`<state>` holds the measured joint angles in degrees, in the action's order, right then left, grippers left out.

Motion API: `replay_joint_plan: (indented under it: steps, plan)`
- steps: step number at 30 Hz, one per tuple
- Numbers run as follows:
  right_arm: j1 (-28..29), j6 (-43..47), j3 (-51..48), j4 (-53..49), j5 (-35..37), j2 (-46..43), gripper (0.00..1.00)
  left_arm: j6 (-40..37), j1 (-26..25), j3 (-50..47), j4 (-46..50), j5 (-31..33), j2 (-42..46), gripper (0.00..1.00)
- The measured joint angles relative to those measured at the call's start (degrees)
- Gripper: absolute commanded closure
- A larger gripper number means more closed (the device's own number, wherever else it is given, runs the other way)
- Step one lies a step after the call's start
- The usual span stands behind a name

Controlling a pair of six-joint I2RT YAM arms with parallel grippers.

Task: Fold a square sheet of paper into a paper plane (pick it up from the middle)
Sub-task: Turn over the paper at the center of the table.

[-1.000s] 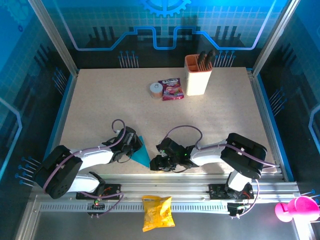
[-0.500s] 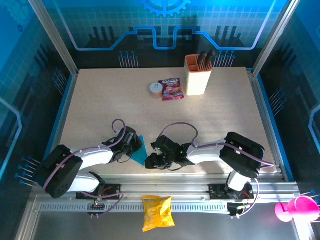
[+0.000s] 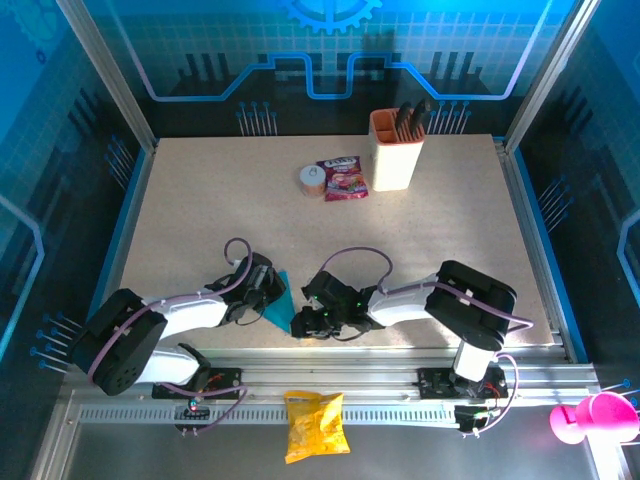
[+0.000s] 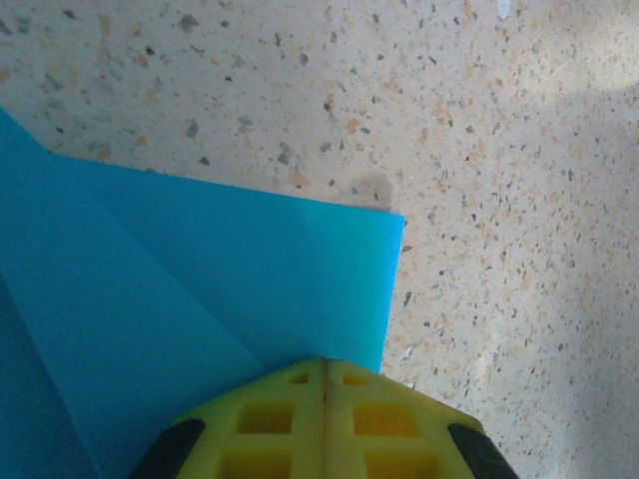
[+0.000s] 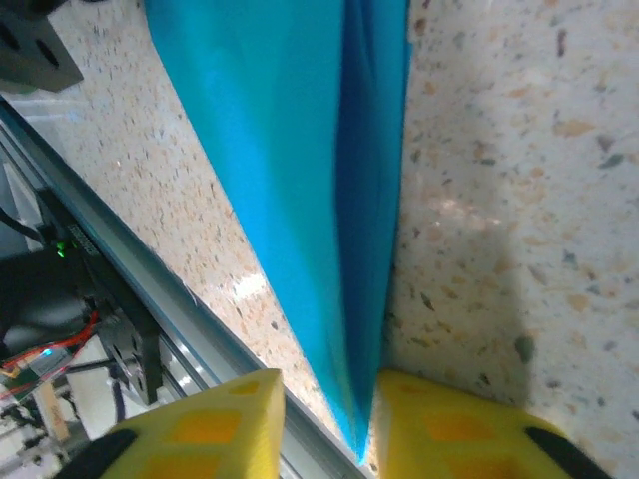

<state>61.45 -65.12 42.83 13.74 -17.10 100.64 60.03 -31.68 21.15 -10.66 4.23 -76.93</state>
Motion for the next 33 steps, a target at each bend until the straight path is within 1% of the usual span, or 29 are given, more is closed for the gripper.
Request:
replay_joint_plan:
  steps: [1, 5, 11, 14, 16, 19, 21, 24, 25, 27, 29, 33]
  plan:
    - [0.00, -0.31, 0.02, 0.92, 0.00, 0.42, 0.86, 0.00, 0.00, 0.00, -0.13, 0.00, -0.09, 0.98]
    - [0.00, -1.49, -0.07, 2.47, -0.09, 1.01, 1.00, 0.00, 0.02, 0.00, -0.44, 0.00, -0.26, 0.98]
    - [-0.87, -1.77, -1.68, 3.87, -0.52, -0.04, 1.00, -0.02, 0.44, 0.17, 0.11, -0.17, 0.09, 0.96]
    - [-2.97, -1.03, -3.30, 2.19, -0.87, -3.67, 1.00, -0.35, 1.88, 1.07, 3.34, -0.74, 2.62, 0.87]
    - [-4.74, 0.74, -3.34, -0.92, -0.79, -7.43, 1.00, -1.05, 3.96, 2.49, 6.08, -1.29, 5.79, 0.80]
    - [-7.10, 5.18, -1.38, -9.70, 0.70, -14.67, 1.00, -2.19, 8.17, 5.03, 9.79, -2.21, 12.00, 0.74]
    - [-8.37, 8.57, 1.75, -16.74, 2.19, -18.82, 1.00, -2.84, 10.64, 6.32, 11.80, -2.62, 15.91, 0.70]
    - [-10.36, 14.60, 8.52, -28.63, 5.84, -23.80, 1.00, -3.54, 13.40, 6.88, 15.04, -3.10, 21.11, 0.68]
    - [-11.02, 16.72, 11.17, -33.00, 7.69, -24.98, 1.00, -3.67, 14.01, 6.88, 16.41, -3.26, 22.53, 0.64]
    - [-11.96, 20.55, 16.15, -41.35, 12.04, -26.43, 1.00, -4.09, 14.86, 6.86, 18.88, -3.69, 24.70, 0.62]
    - [-12.59, 23.87, 20.70, -49.51, 17.22, -26.82, 1.00, -4.35, 15.30, 6.82, 20.87, -4.17, 26.43, 0.61]
    - [-13.25, 28.96, 27.30, -65.44, 30.69, -26.08, 1.00, -4.52, 15.47, 5.75, 22.88, -5.18, 29.22, 0.61]
